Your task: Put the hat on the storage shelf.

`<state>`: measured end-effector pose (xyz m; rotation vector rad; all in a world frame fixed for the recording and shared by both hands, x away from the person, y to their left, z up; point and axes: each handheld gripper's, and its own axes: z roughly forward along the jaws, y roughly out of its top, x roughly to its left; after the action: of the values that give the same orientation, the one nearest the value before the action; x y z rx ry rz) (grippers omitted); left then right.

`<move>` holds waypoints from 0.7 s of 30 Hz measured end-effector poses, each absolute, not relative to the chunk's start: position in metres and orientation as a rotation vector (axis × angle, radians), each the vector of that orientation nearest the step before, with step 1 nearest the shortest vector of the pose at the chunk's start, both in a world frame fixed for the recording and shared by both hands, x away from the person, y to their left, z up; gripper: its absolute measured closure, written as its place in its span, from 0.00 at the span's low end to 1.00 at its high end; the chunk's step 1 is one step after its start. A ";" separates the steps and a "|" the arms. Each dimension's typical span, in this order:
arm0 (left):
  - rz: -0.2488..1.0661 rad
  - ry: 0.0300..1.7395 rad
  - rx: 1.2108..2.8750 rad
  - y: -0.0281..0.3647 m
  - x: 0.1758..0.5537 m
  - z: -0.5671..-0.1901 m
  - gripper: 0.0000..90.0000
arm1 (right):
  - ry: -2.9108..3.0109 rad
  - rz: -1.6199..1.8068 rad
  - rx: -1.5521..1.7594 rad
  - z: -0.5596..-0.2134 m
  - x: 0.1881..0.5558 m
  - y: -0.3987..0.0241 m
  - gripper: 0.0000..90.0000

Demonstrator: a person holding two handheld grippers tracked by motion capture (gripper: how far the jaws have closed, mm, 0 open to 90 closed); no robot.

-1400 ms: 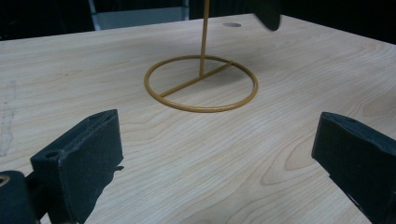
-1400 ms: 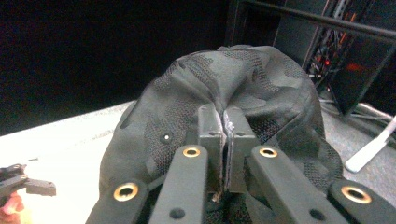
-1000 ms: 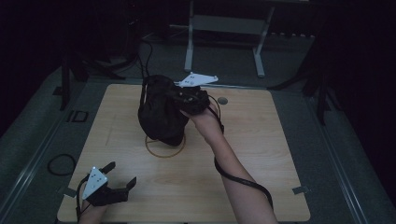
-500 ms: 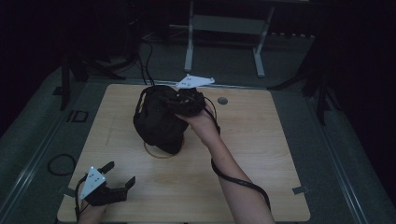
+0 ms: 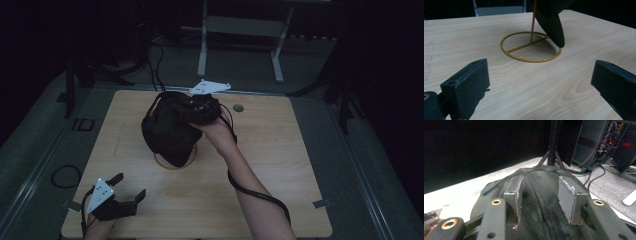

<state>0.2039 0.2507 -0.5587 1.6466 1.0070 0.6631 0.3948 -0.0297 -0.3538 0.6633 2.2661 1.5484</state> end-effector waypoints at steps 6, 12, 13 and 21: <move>0.662 1.008 1.642 0.251 0.204 -0.559 0.03 | 2.258 1.554 0.666 -0.352 0.394 -0.036 0.58; 0.662 1.006 1.642 0.251 0.204 -0.558 0.03 | 2.253 1.578 0.676 -0.352 0.392 -0.042 0.51; 0.660 1.006 1.642 0.250 0.204 -0.558 0.03 | 2.252 1.575 0.670 -0.352 0.391 -0.042 0.48; 0.657 1.004 1.654 0.249 0.205 -0.559 0.03 | 2.294 1.630 0.658 -0.359 0.390 -0.053 0.24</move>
<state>0.2048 0.2489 -0.5594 1.6541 1.0041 0.6571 0.3900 -0.0526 -0.3592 0.6580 2.2943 1.6300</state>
